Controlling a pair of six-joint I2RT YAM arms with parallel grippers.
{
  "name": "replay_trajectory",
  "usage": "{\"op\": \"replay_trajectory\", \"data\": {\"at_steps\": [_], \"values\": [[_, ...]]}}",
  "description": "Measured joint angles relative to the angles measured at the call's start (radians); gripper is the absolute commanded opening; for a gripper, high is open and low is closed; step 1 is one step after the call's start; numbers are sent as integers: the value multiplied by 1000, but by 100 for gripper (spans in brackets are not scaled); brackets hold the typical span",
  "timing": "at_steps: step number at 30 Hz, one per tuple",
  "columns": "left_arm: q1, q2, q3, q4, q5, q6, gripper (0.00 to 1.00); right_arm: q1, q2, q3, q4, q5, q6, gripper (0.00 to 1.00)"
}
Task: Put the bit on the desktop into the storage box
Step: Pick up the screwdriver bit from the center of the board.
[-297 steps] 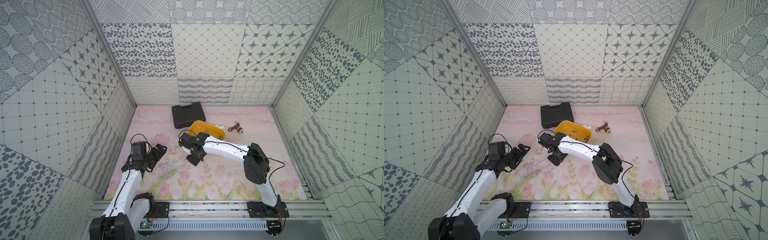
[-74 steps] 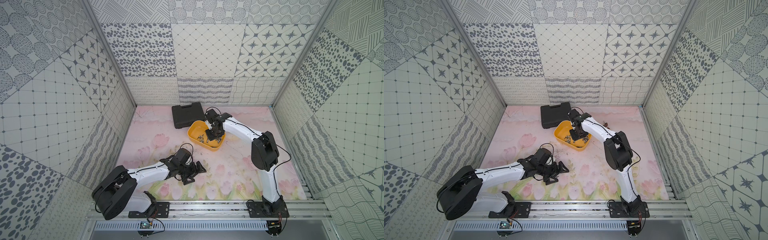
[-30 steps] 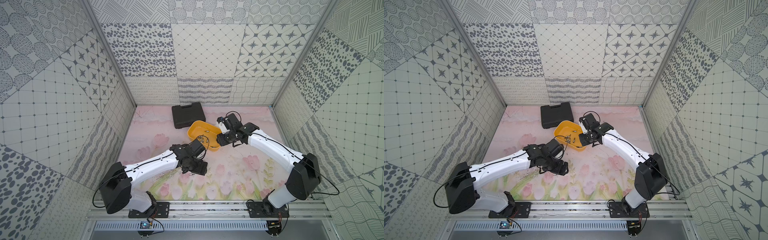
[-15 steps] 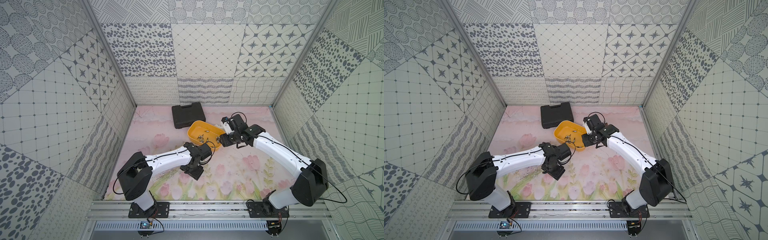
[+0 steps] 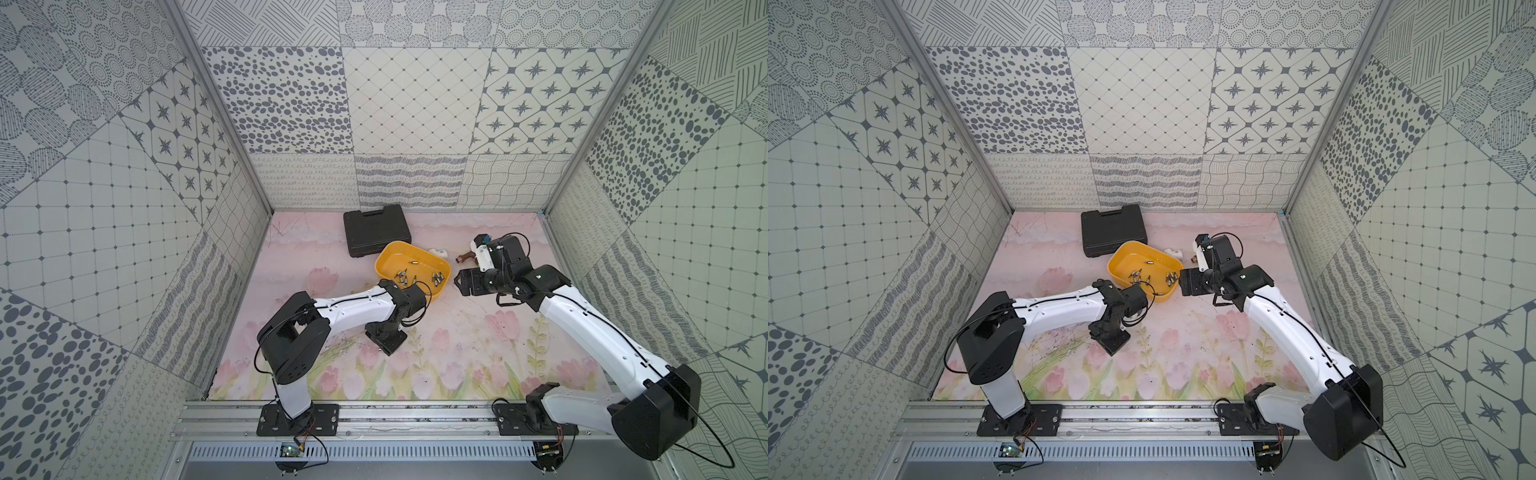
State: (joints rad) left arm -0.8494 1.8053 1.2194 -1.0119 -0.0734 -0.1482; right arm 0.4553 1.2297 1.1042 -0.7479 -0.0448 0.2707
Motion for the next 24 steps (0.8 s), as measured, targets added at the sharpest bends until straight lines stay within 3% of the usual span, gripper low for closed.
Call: {"op": "replay_trajectory", "data": {"at_steps": [15, 24], "values": [[15, 99, 23, -2, 37, 63, 40, -39, -27, -26, 5, -38, 14, 88], [15, 115, 23, -3, 50, 71, 25, -45, -27, -26, 5, -42, 14, 88]]}}
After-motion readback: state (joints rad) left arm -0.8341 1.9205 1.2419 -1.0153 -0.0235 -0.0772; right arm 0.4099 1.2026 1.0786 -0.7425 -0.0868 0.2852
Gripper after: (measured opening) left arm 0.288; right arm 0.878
